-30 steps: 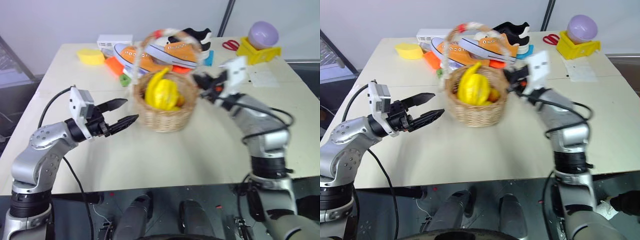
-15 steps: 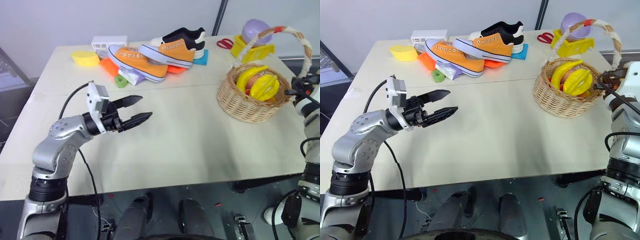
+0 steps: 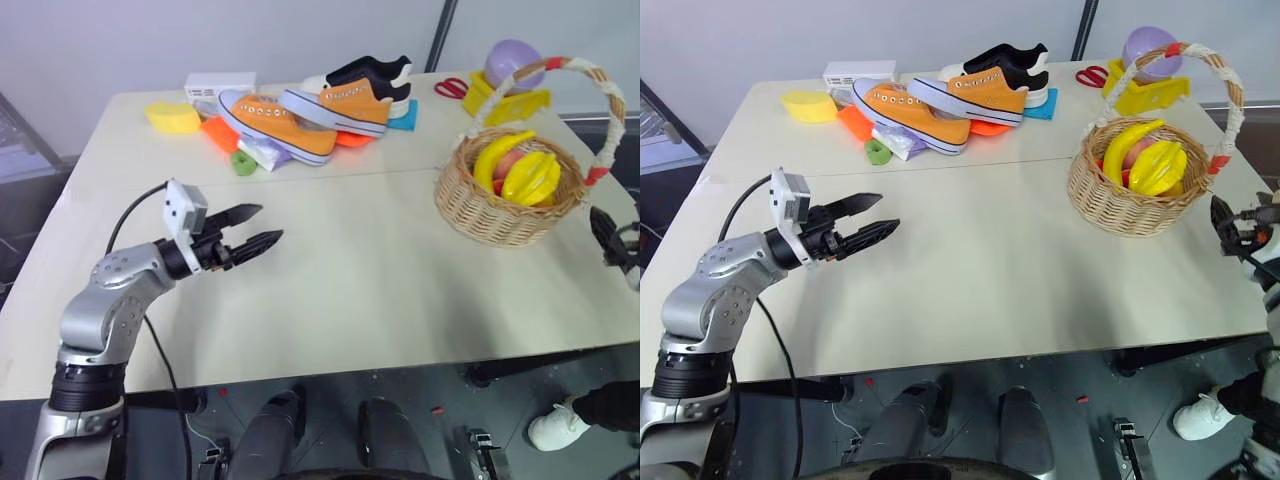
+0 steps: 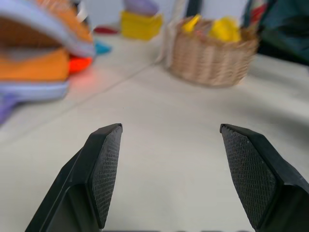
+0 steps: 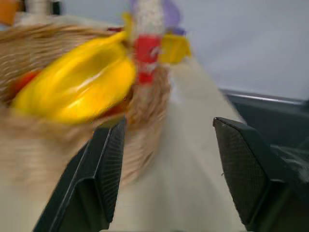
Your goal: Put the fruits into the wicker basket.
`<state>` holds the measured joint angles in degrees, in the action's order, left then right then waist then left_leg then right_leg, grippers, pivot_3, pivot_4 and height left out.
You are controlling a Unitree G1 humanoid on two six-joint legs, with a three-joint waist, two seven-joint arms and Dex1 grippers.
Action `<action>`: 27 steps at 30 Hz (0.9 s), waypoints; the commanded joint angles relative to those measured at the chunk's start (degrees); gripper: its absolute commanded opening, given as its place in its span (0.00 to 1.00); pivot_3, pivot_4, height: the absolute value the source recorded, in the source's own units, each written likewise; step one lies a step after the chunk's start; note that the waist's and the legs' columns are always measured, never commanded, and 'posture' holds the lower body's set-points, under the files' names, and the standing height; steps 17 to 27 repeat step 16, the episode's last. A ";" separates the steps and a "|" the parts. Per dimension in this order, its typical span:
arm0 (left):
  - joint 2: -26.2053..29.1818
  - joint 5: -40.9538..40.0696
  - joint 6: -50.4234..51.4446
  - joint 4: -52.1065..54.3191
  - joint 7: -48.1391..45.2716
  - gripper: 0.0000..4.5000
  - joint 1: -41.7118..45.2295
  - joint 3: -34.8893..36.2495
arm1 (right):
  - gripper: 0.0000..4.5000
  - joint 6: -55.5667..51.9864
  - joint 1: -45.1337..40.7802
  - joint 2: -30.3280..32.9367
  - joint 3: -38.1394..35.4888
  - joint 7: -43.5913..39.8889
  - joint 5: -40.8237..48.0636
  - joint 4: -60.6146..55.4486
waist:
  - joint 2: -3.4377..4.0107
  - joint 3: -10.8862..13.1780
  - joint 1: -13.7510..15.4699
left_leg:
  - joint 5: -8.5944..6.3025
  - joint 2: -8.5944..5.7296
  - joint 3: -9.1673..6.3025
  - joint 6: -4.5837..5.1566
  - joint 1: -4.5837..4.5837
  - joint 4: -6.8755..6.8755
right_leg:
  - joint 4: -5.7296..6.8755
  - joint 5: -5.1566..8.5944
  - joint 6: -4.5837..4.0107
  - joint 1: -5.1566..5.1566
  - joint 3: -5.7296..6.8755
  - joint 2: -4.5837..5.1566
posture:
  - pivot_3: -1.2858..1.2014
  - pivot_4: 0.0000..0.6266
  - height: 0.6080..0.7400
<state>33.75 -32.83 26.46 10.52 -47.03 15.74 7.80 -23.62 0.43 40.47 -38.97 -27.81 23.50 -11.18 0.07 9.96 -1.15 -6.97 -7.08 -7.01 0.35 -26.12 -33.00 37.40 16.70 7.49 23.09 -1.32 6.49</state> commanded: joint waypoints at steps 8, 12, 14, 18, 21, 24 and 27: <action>1.15 7.76 -8.67 -5.06 5.20 0.77 -9.88 6.72 | 0.66 -0.09 -1.58 -3.55 21.89 -10.17 3.12 -9.39 | -0.03 0.00 0.67 | -0.16 0.04 0.00 -0.09 0.16 0.03 | -0.25 0.03 -0.04 -0.17 0.00 0.08 | 0.52 0.24 1.00; 0.55 7.58 -9.38 -2.52 6.67 0.77 -13.52 8.31 | 0.66 2.05 -5.07 -5.30 26.42 -10.38 0.89 -4.83 | -0.04 0.00 0.92 | -0.19 -0.05 0.02 -0.05 0.09 0.03 | -0.36 0.03 -0.03 -0.03 0.03 0.19 | 0.52 0.24 1.00; 0.56 7.57 -8.79 -1.21 7.50 0.77 -15.17 8.75 | 0.66 2.93 -6.25 -5.78 27.50 -11.00 0.37 -3.00 | -0.05 0.00 1.12 | -0.19 -0.05 0.01 -0.05 0.07 0.03 | -0.34 0.03 -0.03 0.00 0.04 0.19 | 0.52 0.24 1.00; 0.47 7.11 -8.40 0.20 7.80 0.77 -17.07 9.42 | 0.66 3.94 -7.31 -6.08 28.56 -11.59 -0.36 -1.09 | -0.05 0.00 1.16 | -0.19 -0.05 0.02 -0.05 0.07 0.03 | -0.33 0.02 -0.02 0.03 0.03 0.17 | 0.52 0.24 1.00; 0.47 7.11 -8.40 0.20 7.80 0.77 -17.07 9.42 | 0.66 3.94 -7.31 -6.08 28.56 -11.59 -0.36 -1.09 | -0.05 0.00 1.16 | -0.19 -0.05 0.02 -0.05 0.07 0.03 | -0.33 0.02 -0.02 0.03 0.03 0.17 | 0.52 0.24 1.00; 0.47 7.11 -8.40 0.20 7.80 0.77 -17.07 9.42 | 0.66 3.94 -7.31 -6.08 28.56 -11.59 -0.36 -1.09 | -0.05 0.00 1.16 | -0.19 -0.05 0.02 -0.05 0.07 0.03 | -0.33 0.02 -0.02 0.03 0.03 0.17 | 0.52 0.24 1.00; 0.47 7.11 -8.40 0.20 7.80 0.77 -17.07 9.42 | 0.66 3.94 -7.31 -6.08 28.56 -11.59 -0.36 -1.09 | -0.05 0.00 1.16 | -0.19 -0.05 0.02 -0.05 0.07 0.03 | -0.33 0.02 -0.02 0.03 0.03 0.17 | 0.52 0.24 1.00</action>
